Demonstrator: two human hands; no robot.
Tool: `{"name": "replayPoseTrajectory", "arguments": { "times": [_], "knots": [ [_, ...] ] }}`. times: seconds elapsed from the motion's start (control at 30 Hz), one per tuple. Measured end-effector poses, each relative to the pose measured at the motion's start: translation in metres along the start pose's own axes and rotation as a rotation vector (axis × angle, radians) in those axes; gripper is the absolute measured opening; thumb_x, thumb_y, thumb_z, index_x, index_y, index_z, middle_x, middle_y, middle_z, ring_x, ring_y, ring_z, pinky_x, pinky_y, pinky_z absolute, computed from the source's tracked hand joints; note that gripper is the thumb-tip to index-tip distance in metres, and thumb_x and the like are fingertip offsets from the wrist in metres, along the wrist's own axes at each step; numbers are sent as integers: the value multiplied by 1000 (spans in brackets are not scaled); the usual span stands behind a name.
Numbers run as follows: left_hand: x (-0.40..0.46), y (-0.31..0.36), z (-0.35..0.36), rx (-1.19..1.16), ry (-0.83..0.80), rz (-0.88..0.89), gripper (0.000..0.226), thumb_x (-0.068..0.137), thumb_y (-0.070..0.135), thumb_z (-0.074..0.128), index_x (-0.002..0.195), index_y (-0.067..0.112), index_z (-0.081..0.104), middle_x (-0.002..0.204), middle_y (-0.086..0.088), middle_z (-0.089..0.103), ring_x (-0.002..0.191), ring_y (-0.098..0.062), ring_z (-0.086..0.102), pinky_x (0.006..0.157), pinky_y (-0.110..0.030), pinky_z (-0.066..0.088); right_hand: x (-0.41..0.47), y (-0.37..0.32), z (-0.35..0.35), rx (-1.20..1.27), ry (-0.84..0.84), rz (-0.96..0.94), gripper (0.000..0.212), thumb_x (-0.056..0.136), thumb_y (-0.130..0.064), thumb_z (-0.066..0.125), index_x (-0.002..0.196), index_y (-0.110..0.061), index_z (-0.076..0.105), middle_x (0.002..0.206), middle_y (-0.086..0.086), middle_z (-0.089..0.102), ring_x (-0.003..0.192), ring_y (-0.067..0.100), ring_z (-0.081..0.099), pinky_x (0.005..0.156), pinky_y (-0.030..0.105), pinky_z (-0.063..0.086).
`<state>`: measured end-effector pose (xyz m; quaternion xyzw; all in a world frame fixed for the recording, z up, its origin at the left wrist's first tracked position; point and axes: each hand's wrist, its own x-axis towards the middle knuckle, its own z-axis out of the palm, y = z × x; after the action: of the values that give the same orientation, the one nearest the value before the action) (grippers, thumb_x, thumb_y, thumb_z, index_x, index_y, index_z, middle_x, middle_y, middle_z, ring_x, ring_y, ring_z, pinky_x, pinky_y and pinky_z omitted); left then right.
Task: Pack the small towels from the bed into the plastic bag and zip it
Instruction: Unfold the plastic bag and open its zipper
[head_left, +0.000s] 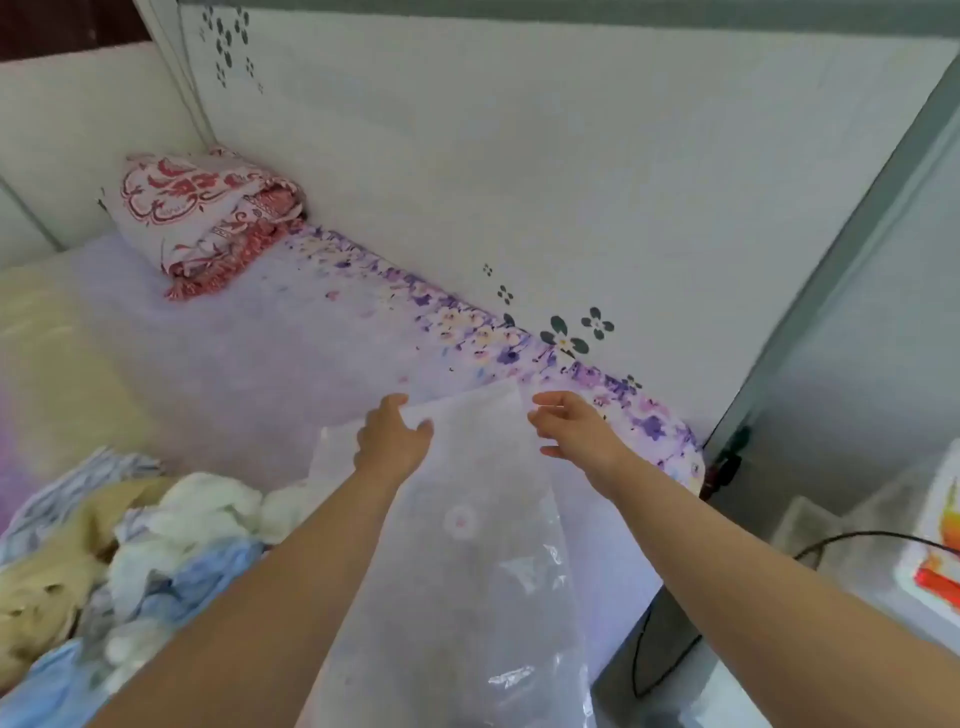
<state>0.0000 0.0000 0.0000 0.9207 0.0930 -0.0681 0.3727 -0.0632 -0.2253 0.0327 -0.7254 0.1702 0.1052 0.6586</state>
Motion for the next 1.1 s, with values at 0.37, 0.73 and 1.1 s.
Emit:
{"name": "replayPoseTrajectory", "arguments": {
  "times": [0.37,0.73,1.1],
  "knots": [
    [9,-105,142,226,-95,9,61,94,53,39,148,29,25,157,-2,22,145,-30,19,114,-60,15,94,155,26,-310,235,-10,28,84,-30,71,88,-5,58,90,9,60,82,26,63,67,27,45],
    [-149,-53,118,214,-5,343,52,98,53,26,145,33,31,159,3,17,145,-25,13,114,-45,20,-76,124,-16,-201,543,-629,14,91,-13,45,102,-20,51,85,-4,65,82,23,58,72,33,44],
    [-318,6,40,-1005,-408,461,73,89,73,18,145,30,36,151,3,38,135,-19,40,108,-51,36,-286,166,-8,-719,778,-1276,22,87,-14,37,103,-26,46,119,7,55,84,20,58,52,27,40]
  ]
}}
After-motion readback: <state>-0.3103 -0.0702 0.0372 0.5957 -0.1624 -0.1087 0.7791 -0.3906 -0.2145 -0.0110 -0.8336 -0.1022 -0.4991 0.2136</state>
